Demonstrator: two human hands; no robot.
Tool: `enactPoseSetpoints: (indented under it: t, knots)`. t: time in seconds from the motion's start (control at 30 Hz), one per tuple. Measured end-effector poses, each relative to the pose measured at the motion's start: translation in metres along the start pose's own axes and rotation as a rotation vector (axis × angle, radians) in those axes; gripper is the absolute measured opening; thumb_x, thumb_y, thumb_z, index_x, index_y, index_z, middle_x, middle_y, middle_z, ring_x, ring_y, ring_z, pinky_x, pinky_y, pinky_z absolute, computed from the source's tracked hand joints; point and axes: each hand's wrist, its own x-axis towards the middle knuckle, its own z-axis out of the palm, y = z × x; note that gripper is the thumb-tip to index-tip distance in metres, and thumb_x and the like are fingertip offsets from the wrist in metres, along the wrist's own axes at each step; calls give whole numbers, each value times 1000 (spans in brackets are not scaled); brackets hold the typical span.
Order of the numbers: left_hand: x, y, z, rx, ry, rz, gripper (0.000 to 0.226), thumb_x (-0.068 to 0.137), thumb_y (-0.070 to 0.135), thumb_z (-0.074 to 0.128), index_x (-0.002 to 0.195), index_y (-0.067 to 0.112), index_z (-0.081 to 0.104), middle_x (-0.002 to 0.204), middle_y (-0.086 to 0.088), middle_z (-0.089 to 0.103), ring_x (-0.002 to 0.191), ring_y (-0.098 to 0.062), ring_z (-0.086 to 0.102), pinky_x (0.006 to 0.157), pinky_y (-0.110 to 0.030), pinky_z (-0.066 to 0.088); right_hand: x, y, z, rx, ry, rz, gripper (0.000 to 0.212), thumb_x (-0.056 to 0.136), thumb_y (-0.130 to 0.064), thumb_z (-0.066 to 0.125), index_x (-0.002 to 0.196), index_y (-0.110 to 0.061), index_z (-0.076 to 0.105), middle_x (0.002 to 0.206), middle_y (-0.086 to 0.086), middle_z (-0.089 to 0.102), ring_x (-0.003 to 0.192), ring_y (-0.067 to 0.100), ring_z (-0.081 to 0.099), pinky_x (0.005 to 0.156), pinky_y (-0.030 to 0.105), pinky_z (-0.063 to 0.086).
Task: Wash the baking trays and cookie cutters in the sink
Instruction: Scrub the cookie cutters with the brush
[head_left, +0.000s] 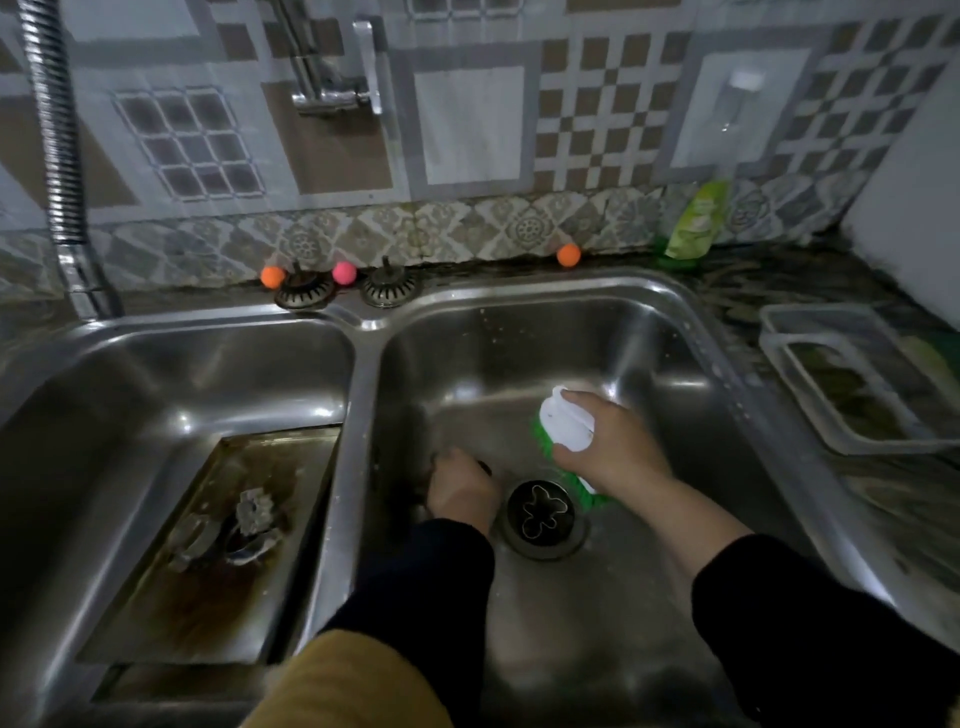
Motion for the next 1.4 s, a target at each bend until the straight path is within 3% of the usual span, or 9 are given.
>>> enactPoseSetpoints:
  t: [0.27,0.37,0.43,0.5,0.83,1.0,1.13,1.2,1.4]
  knots:
    - [-1,6,-6,-65,55,-17,30,93,28,54,106,4,67,111,-14,67,104,-30,63,72,-25,41,-6,3,-53,-20,15,-24,69,75,-34,72,138,-39,44,134,-3,55,117,19,54,92,33,48]
    - [-10,31,-18,-470,46,5,32,88,25,66,108,0,66,97,-10,69,91,-25,68,68,-23,46,-4,2,-104,-52,79,-42,69,74,-35,72,138,-37,44,137,-4,53,121,19,52,97,36,46]
    - [-22,53,-25,-797,-12,34,24,88,15,68,105,-1,67,81,-4,67,65,-12,68,50,-15,49,-3,6,-142,-50,171,-37,68,74,-34,73,137,-34,47,137,-4,54,122,18,52,97,29,44]
    - [-39,75,-34,-957,-98,96,20,89,6,64,108,1,63,79,-2,63,59,-9,62,41,-12,46,-2,15,-180,-102,238,18,67,76,-37,72,138,-34,47,140,-4,51,123,19,51,92,25,40]
    - [-82,100,-39,-1165,-355,293,31,95,6,54,127,6,56,98,-4,66,88,-19,59,80,-30,48,-5,56,-218,-505,70,323,57,90,-33,55,144,-20,39,139,12,49,117,31,54,94,35,47]
    - [-88,99,-36,-1226,-316,231,17,94,6,56,107,15,60,91,0,66,85,-18,61,85,-34,49,-26,27,-204,-243,220,179,69,78,-37,70,141,-31,44,137,3,54,117,27,55,91,32,46]
    - [-90,99,-22,-1205,-271,176,27,94,-1,54,120,-3,53,104,-15,64,85,-26,63,81,-38,58,-66,-4,-134,59,69,-39,67,75,-28,75,136,-34,50,134,-3,57,115,17,57,90,24,44]
    - [-102,96,-18,-1108,-269,259,25,93,-10,49,116,-4,54,105,-20,63,78,-25,62,65,-28,59,-68,-13,-103,62,64,-86,66,76,-30,72,137,-38,47,134,-4,57,116,16,57,89,24,44]
    - [-107,72,-21,-840,-84,364,30,86,-9,50,97,18,58,93,-10,70,89,-29,68,79,-42,58,-69,-21,-73,75,144,-164,68,74,-29,72,137,-36,48,129,-3,59,113,16,57,86,23,44]
